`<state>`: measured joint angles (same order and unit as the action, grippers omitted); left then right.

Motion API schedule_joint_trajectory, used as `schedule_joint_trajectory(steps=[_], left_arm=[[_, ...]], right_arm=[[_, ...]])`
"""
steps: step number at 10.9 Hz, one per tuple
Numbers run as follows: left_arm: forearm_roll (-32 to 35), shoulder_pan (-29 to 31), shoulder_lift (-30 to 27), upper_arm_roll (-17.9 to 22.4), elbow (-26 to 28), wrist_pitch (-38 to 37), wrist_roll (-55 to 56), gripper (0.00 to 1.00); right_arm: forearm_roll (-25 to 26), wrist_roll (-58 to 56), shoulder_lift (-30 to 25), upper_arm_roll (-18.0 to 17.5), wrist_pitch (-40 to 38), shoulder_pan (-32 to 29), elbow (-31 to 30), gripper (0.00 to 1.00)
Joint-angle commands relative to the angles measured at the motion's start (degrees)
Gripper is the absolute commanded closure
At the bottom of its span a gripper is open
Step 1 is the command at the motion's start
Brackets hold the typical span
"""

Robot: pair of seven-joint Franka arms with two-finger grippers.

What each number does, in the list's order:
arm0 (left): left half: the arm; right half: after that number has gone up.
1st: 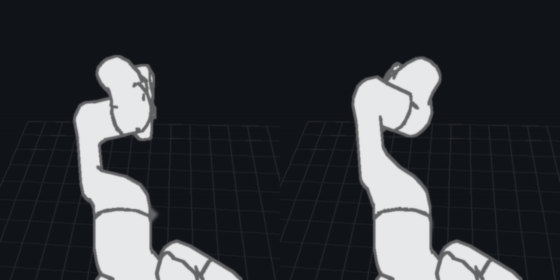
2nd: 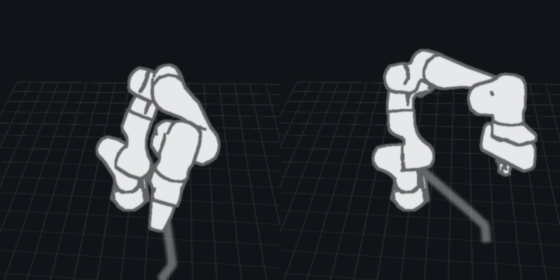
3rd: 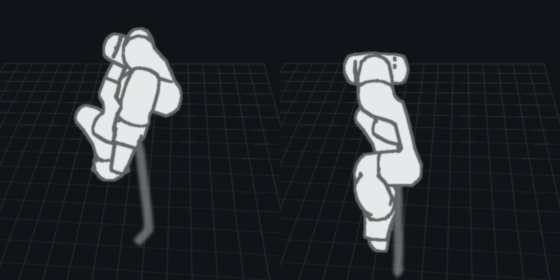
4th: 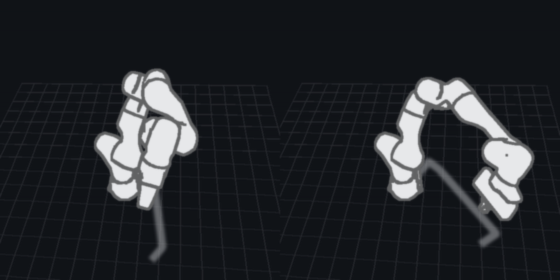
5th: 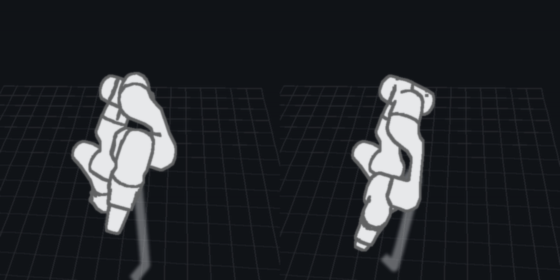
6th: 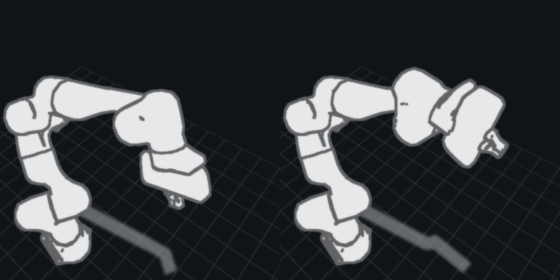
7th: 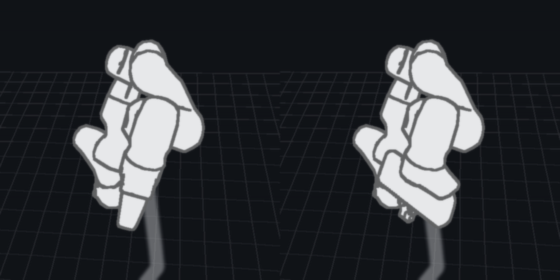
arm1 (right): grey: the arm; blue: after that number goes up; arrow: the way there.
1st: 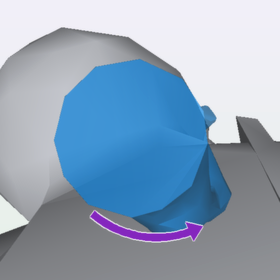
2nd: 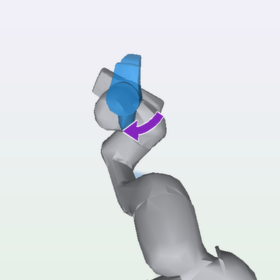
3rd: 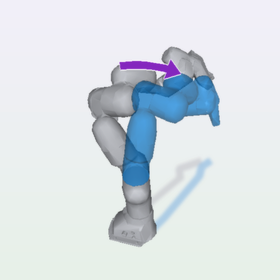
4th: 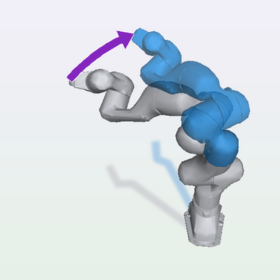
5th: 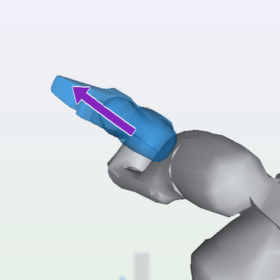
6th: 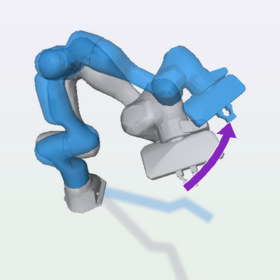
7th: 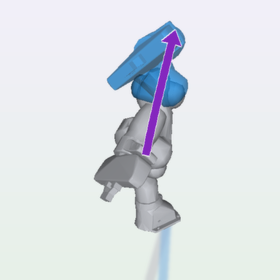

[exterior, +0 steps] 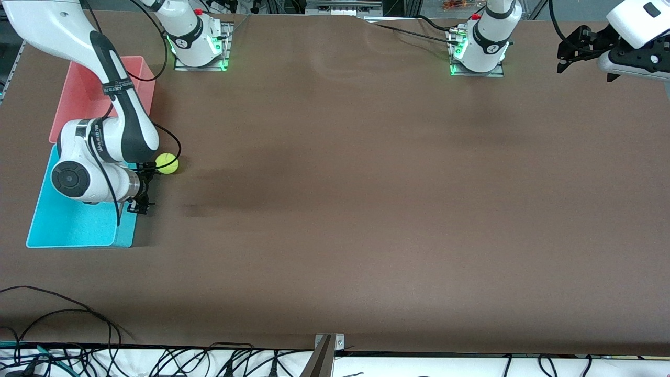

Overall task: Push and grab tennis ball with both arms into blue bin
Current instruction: 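Close the right gripper around the tennis ball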

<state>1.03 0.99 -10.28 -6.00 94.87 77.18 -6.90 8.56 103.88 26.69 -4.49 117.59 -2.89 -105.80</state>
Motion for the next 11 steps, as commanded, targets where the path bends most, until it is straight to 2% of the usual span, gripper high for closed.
schedule_joint_trajectory(steps=[1, 3, 6, 11], left_arm=[[-2.00, 0.07, 2.71, -0.32, -4.77, -2.73, 4.07, 0.00], [-2.00, 0.07, 5.17, -0.33, -8.27, -4.93, 10.31, 0.00], [-2.00, 0.07, 5.62, -0.59, -8.56, -4.94, 11.38, 0.00], [-1.91, 0.15, 6.06, -0.59, -9.17, -4.94, 13.59, 0.00]], right_arm=[[0.94, 0.54, -5.21, -0.34, 5.76, -0.36, -8.76, 0.02], [0.58, 1.06, -7.26, -0.34, 9.23, -0.28, -12.84, 0.02], [0.85, 0.28, -10.85, -0.43, 15.10, -0.28, -21.43, 0.01], [1.11, -2.53, -12.18, -0.34, 17.22, -0.28, -25.67, 0.00]])
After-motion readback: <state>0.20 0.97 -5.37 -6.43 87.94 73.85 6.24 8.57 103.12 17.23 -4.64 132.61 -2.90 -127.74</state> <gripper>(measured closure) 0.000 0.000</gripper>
